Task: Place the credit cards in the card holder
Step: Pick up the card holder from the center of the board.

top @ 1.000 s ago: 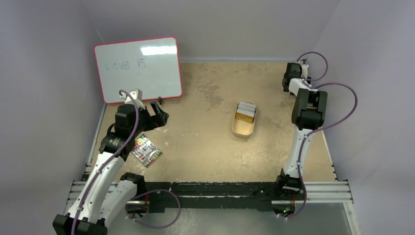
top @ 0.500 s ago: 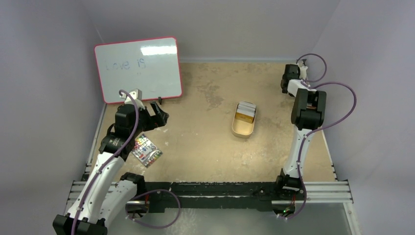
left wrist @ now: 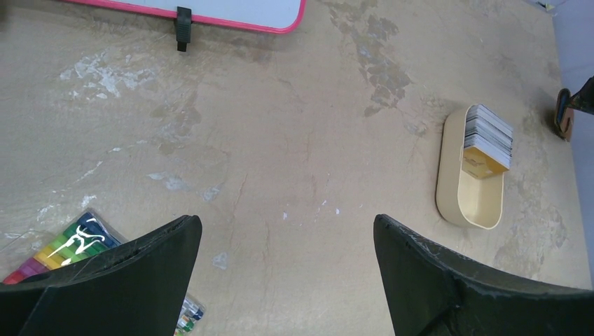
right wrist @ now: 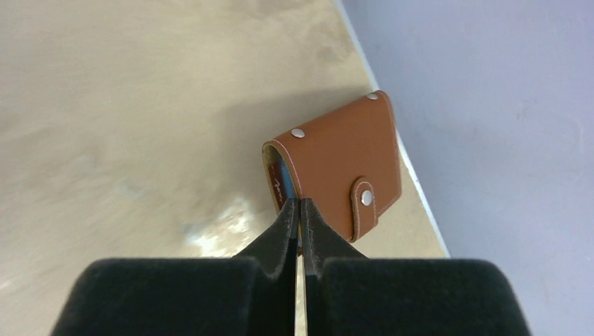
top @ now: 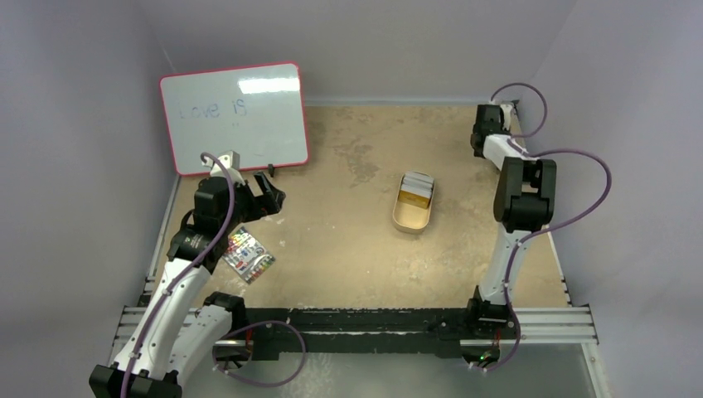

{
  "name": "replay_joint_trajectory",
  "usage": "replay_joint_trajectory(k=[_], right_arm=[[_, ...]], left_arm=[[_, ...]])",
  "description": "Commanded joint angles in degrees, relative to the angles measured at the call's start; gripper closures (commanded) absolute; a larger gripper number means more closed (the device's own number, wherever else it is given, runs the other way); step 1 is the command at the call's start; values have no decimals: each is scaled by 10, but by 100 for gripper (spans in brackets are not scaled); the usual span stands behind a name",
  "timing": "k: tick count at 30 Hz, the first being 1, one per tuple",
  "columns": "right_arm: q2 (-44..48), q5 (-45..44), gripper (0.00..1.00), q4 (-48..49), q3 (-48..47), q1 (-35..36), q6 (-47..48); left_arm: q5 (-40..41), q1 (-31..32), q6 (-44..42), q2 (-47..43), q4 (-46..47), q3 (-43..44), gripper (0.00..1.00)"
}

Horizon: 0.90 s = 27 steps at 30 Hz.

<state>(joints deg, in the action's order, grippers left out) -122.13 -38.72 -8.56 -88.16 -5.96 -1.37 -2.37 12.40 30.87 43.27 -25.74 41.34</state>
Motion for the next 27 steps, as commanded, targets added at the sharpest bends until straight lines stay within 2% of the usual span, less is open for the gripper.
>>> replay_joint_trajectory(k=[1,6,27], right_arm=[[51,49,100,47,13,52,23],[59,51,100,35,0,116,42],[127,151,100,-3,-9,346,9]], left_arm=[[6,-1,1,-9,22,1,8],[16,-1,3,-20,20,1,8],[37,-1,3,-26,12,5,8]])
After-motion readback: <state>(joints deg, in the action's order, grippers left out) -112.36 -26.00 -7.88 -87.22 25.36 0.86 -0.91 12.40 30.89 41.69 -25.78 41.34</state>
